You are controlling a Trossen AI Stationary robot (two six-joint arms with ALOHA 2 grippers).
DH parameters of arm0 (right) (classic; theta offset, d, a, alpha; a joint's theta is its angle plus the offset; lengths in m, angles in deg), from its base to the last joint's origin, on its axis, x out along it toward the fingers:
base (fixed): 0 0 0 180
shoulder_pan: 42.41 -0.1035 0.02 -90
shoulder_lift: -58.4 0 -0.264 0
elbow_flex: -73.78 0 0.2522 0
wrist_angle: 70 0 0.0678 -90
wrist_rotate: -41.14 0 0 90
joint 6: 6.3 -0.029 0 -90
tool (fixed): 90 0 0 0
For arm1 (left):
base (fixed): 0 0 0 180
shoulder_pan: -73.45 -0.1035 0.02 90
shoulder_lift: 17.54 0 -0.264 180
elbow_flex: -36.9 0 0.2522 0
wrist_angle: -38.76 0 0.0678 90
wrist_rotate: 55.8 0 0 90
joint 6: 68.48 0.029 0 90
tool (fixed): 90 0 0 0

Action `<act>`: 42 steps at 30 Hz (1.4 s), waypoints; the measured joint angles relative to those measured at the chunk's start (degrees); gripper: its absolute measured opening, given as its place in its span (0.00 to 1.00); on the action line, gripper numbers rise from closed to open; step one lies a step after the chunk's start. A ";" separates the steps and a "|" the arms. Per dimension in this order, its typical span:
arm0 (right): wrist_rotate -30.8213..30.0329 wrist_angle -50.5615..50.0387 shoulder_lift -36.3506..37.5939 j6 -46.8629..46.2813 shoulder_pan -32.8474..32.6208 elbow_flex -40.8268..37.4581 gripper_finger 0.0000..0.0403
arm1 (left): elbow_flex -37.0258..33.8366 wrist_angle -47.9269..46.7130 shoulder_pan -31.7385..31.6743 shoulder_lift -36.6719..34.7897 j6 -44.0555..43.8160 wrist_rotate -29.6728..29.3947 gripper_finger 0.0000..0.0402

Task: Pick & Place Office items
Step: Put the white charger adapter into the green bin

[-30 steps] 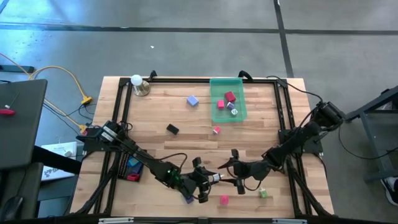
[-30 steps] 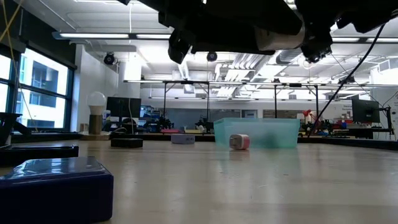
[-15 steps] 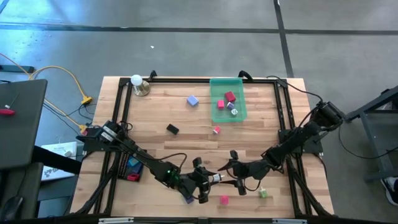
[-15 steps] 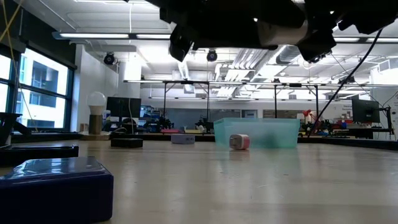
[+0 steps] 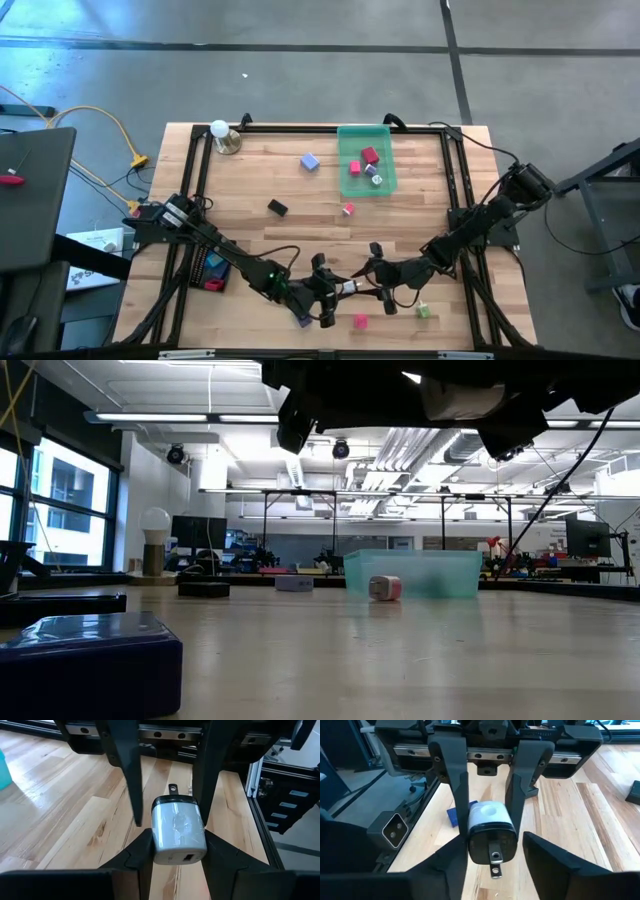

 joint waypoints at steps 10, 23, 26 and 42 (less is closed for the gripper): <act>4.66 -0.13 0.00 0.52 0.98 0.00 0.29 | 0.00 -0.18 -0.24 0.00 -0.22 0.04 0.30; 5.42 -0.35 0.00 0.24 1.16 0.00 0.29 | 0.00 -0.24 -0.28 0.00 0.00 0.78 0.36; 5.71 -0.38 0.00 0.16 1.13 0.00 0.29 | 0.00 -0.34 -0.28 0.00 0.37 1.11 0.41; 4.96 -5.52 0.27 -3.38 0.88 0.02 0.29 | 0.00 -0.40 -0.10 0.00 0.00 0.80 0.43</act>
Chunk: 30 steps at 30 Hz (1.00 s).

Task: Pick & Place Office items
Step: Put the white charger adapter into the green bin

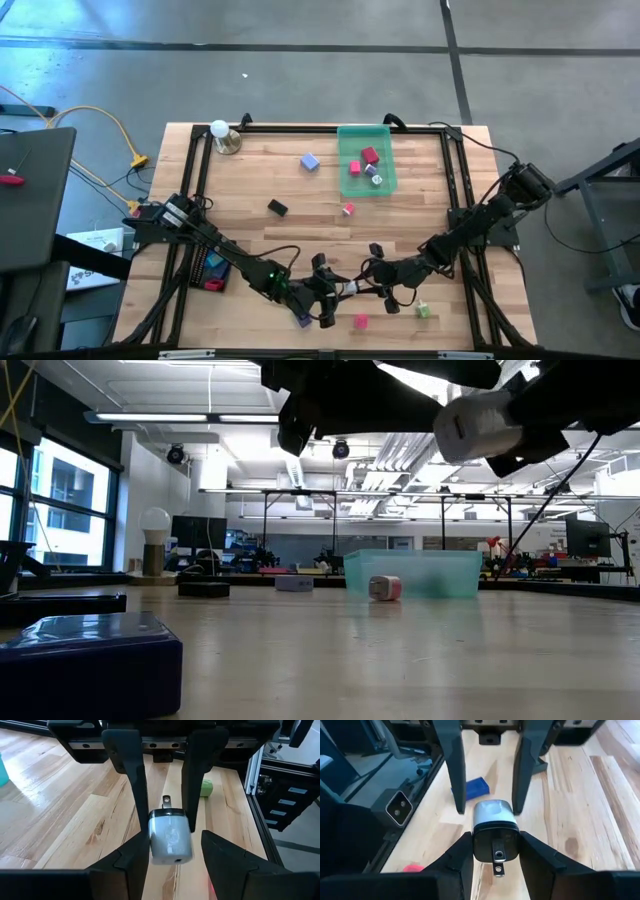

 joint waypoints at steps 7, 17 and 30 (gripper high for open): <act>-5.93 -5.34 0.60 -4.95 -0.07 0.00 0.29 | 0.00 0.00 0.77 0.00 0.02 0.10 0.43; -18.34 -23.31 10.43 -15.80 0.09 0.00 0.29 | 0.00 -2.37 2.34 0.02 0.04 0.75 0.43; -15.10 -43.62 20.64 -15.13 15.07 6.55 0.29 | 0.00 -5.74 2.53 0.04 1.75 6.70 0.61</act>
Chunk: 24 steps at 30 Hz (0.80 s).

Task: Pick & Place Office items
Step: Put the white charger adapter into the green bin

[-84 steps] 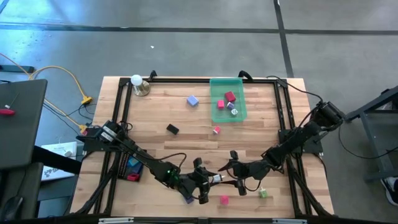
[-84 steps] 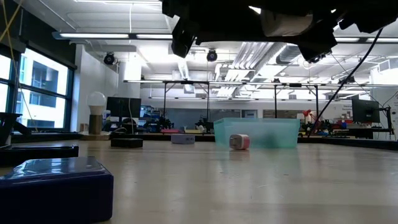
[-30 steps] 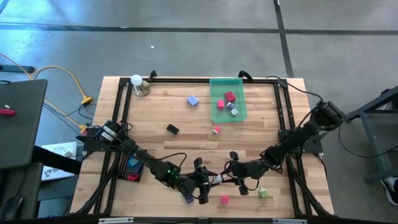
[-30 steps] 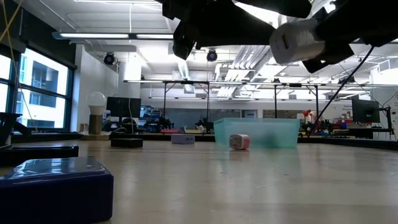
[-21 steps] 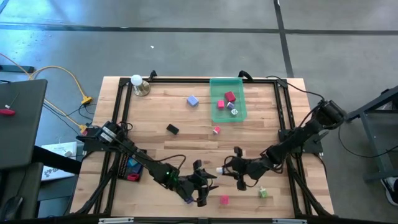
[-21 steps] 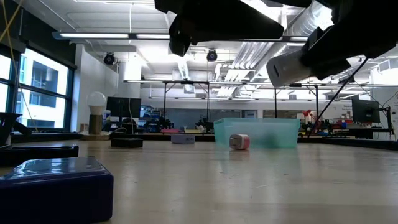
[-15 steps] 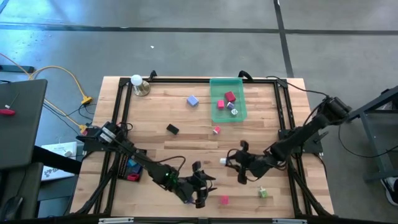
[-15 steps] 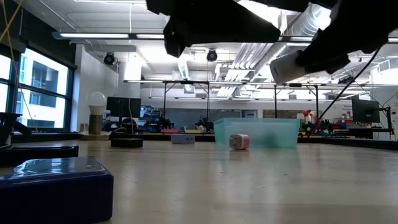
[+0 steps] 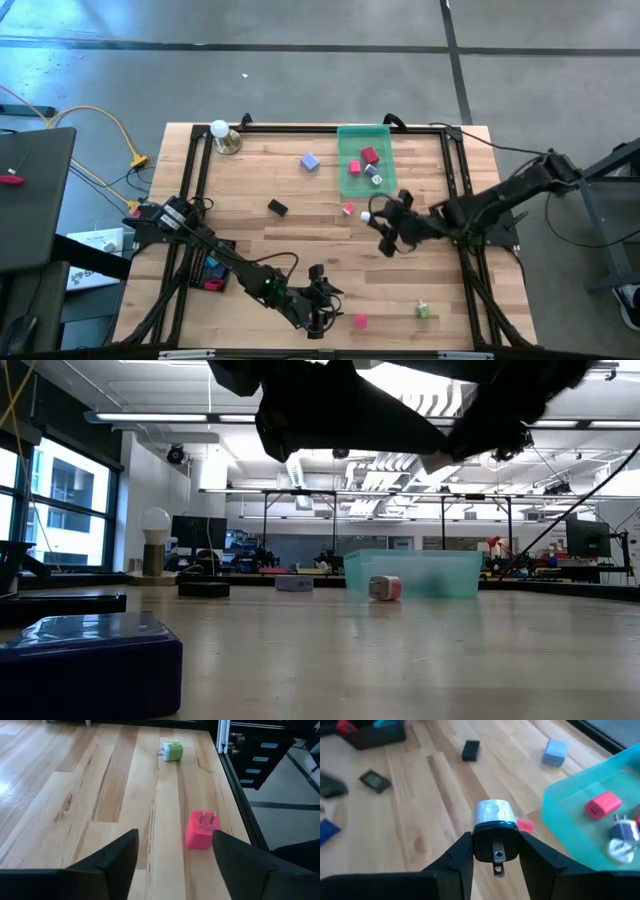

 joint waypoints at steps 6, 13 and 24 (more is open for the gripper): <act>11.08 -9.16 -1.92 3.52 12.67 7.50 0.29 | 0.00 -0.86 0.08 0.00 0.00 0.00 0.70; 18.70 -14.48 -7.38 8.36 24.61 12.96 0.29 | 0.00 -2.83 0.75 0.00 -0.92 -0.30 0.71; 29.51 -16.94 -21.02 13.68 40.69 18.52 0.29 | 0.00 -4.54 0.33 0.00 -2.20 0.15 0.71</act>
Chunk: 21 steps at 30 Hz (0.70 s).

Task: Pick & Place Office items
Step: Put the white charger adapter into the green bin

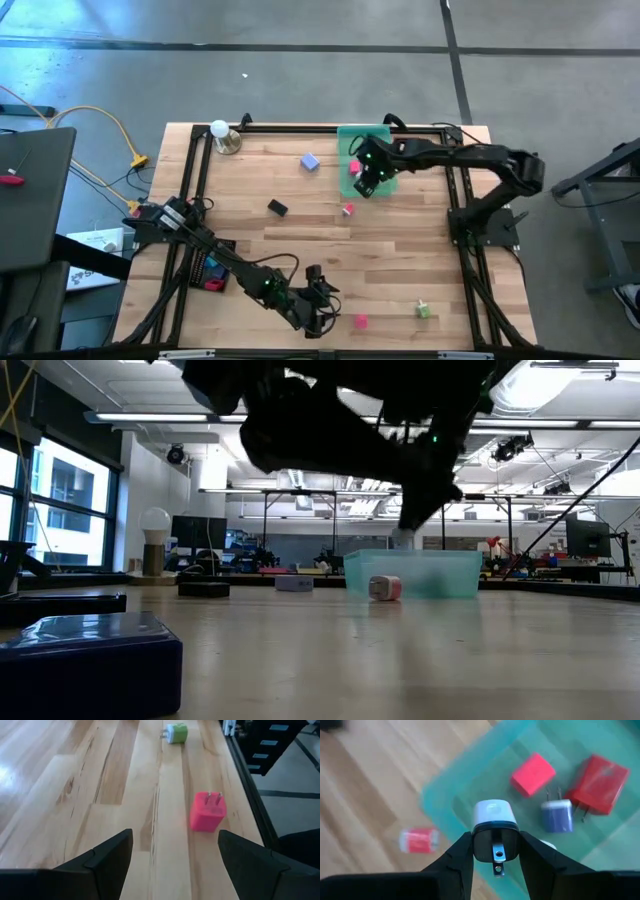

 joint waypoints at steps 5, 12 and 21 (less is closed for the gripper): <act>2.71 -0.11 -5.59 1.36 2.98 1.37 0.29 | -0.02 -3.25 -0.08 0.00 -4.21 0.04 0.71; 6.04 -0.34 -11.46 0.81 4.89 5.43 0.29 | -0.02 -4.53 -0.61 0.00 -4.49 0.02 0.71; 7.26 -3.00 -16.44 0.04 5.41 7.52 0.29 | -0.02 -5.08 -0.55 0.00 -4.49 0.00 0.71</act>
